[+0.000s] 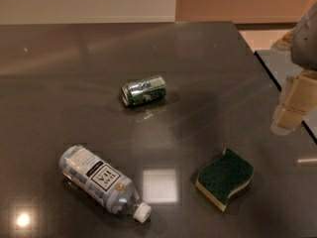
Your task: Place green can upright
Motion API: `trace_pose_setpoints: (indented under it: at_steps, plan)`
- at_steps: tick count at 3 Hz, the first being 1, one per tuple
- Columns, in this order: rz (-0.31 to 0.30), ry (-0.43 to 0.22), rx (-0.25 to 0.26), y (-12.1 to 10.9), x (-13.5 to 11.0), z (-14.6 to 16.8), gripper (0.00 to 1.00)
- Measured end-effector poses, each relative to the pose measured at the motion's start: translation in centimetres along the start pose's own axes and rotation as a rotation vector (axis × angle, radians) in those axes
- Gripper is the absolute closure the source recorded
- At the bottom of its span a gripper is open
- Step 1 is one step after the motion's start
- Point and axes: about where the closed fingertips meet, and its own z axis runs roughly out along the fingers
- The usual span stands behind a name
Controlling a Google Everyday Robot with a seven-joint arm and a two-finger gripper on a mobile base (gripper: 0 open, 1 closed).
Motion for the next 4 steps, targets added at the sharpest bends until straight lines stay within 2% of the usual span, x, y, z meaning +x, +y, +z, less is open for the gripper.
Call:
trace_pose_setpoints:
  at_steps: [1, 2, 4]
  plan:
    - [0.0, 0.0, 0.0, 0.0, 0.0, 0.0, 0.0]
    - [-0.023, 0.002, -0.027, -0.9, -1.1, 0.5, 0.0]
    - [-0.113, -0.034, -0.066, -4.1, -6.4, 3.3, 0.0]
